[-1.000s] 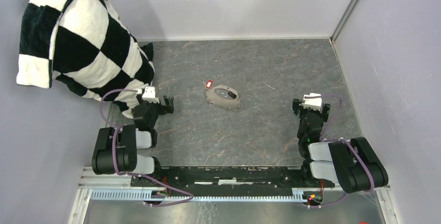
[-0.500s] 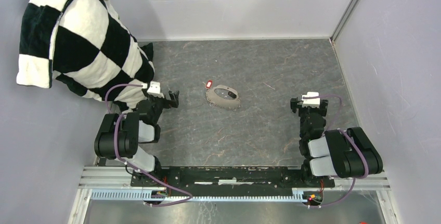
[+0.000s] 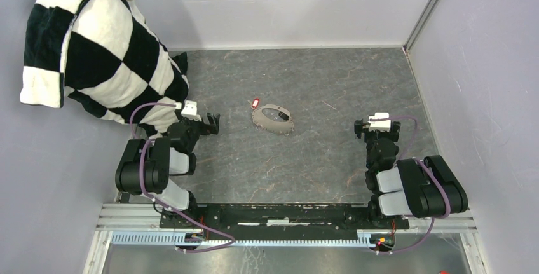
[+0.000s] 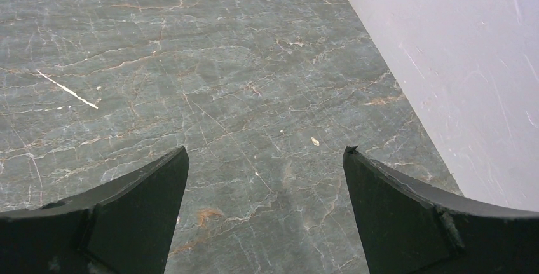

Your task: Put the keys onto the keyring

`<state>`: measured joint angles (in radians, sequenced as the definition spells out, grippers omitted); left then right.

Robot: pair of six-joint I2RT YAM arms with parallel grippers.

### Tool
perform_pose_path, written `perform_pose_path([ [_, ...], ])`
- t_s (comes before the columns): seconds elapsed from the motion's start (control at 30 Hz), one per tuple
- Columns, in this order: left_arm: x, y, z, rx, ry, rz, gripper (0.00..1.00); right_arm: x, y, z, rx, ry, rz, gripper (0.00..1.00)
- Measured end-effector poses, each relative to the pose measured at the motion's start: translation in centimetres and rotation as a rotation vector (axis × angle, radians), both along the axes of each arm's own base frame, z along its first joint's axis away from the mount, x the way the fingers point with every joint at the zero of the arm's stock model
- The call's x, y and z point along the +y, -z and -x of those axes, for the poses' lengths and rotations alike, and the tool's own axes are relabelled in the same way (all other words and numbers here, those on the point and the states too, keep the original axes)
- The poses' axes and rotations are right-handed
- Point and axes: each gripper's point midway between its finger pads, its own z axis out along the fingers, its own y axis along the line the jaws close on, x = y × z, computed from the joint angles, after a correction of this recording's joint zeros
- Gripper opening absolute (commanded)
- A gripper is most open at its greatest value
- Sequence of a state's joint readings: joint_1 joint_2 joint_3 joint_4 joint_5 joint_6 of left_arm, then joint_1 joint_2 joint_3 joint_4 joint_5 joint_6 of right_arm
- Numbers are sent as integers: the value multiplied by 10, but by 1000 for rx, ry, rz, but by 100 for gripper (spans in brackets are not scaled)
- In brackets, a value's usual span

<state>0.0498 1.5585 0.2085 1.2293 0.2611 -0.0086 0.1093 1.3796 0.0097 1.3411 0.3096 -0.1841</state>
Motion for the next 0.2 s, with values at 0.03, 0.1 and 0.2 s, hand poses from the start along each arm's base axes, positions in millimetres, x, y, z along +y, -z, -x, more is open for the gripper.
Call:
perform_pose_path([
  [0.03,0,1,0,2,0,0,100,0,0,0,0,0,0,98],
  [0.1,0,2,1,7,0,0,100,0,0,0,0,0,0,98],
  [0.2,0,5,1,19,0,1,100,0,0,0,0,0,0,98],
])
